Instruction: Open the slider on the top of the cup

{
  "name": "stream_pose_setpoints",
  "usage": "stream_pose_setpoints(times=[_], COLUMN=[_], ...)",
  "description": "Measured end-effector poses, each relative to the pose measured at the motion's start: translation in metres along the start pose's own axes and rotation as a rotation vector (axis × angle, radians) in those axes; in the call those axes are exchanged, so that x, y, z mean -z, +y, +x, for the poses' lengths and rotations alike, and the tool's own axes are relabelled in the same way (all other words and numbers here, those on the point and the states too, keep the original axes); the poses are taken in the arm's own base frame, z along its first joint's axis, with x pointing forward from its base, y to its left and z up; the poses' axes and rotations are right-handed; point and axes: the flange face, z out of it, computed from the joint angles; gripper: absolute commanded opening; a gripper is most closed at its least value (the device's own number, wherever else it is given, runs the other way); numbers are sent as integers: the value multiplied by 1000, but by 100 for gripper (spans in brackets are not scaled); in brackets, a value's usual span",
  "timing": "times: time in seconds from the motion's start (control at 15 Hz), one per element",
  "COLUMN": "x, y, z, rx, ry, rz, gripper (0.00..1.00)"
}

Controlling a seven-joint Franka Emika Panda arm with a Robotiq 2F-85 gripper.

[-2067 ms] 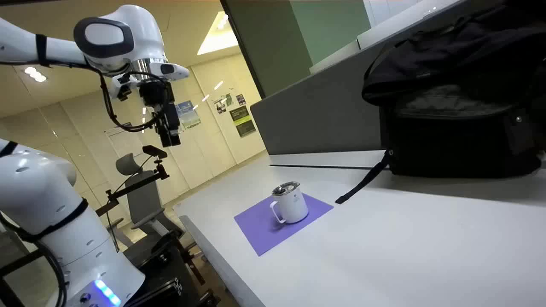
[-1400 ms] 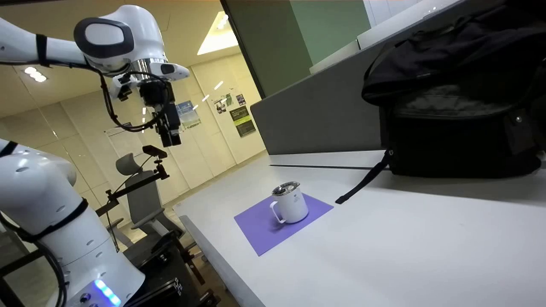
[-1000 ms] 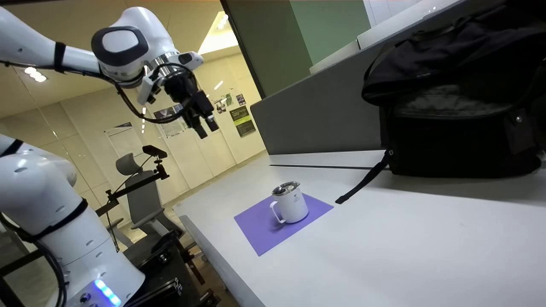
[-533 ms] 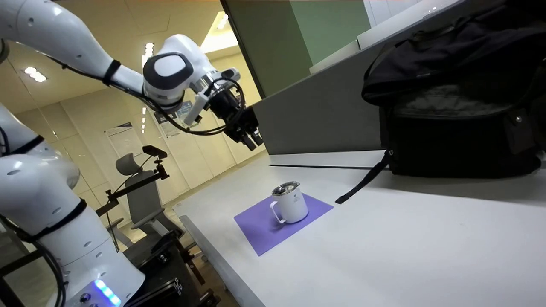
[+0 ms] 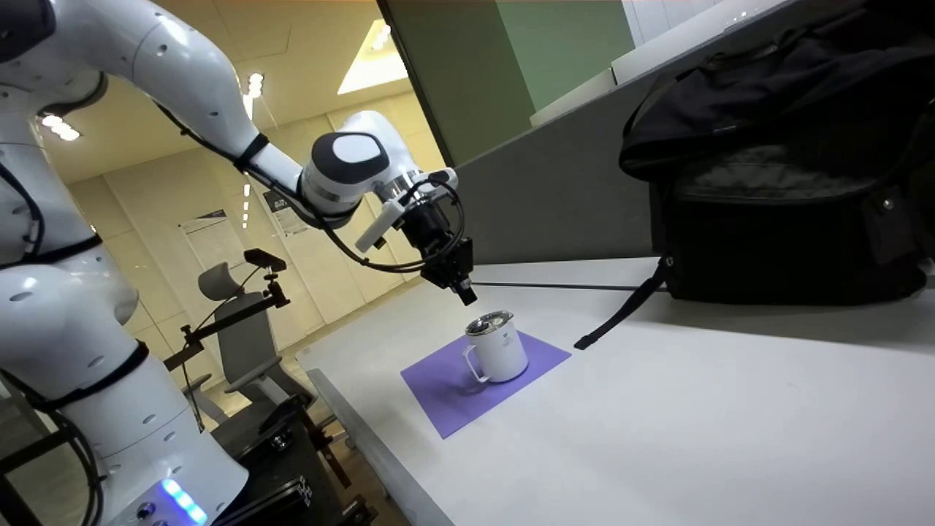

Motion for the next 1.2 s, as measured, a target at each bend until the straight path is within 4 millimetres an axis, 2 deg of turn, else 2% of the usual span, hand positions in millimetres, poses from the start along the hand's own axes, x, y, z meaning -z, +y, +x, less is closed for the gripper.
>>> stream_pose_setpoints(times=[0.67, 1.2], x=[-1, -23], y=[2, -6], z=[5, 17], rx=[-3, -27], ry=[-3, 75], rz=[7, 87], gripper=[0, 0])
